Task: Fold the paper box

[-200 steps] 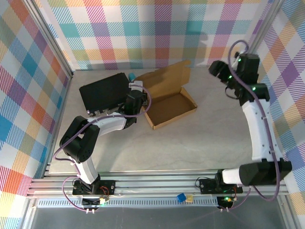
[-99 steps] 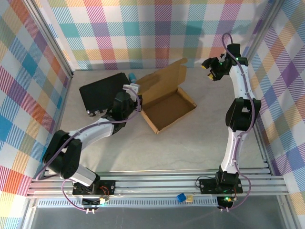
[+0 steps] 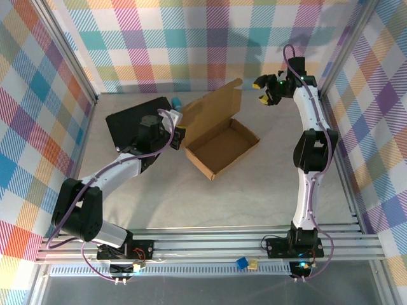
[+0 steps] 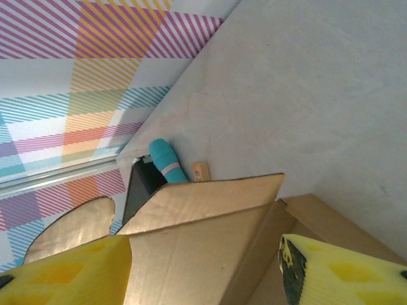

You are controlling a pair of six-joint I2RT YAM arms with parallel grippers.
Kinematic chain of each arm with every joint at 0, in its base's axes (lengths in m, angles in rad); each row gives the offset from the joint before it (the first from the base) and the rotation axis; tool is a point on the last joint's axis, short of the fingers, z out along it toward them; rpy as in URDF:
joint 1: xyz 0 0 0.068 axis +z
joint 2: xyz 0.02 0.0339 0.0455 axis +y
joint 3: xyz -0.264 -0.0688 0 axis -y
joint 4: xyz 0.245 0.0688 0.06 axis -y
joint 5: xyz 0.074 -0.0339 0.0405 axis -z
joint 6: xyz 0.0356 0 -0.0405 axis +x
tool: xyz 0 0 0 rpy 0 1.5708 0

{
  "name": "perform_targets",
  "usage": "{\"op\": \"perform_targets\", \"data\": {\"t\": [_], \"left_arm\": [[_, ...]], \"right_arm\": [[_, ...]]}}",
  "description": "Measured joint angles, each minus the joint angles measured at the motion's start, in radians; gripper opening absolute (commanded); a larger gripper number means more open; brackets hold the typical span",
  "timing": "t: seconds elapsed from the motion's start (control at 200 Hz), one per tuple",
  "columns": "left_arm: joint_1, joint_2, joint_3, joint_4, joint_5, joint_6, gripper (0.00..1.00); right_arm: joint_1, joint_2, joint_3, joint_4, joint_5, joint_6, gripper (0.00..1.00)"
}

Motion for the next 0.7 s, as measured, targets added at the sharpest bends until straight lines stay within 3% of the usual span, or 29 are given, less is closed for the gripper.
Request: {"op": "perform_targets", "data": {"t": [0.35,0.53,0.7], "left_arm": [[-0.002,-0.055,-0.002,-0.088,0.040,0.019,0.00],[-0.002,-0.059,-0.002,-0.098,0.028,0.030,0.00],[-0.002,-0.058,-0.002,-0.098,-0.002,0.030,0.00]], "right_arm": [[0.010,0.098,0.006,0.250,-0.075,0.161,0.62],[0.041,0.244,0.150,0.324,-0.110,0.258,0.58],[0.095,0.209,0.013,0.330,-0.113,0.281,0.55]]}}
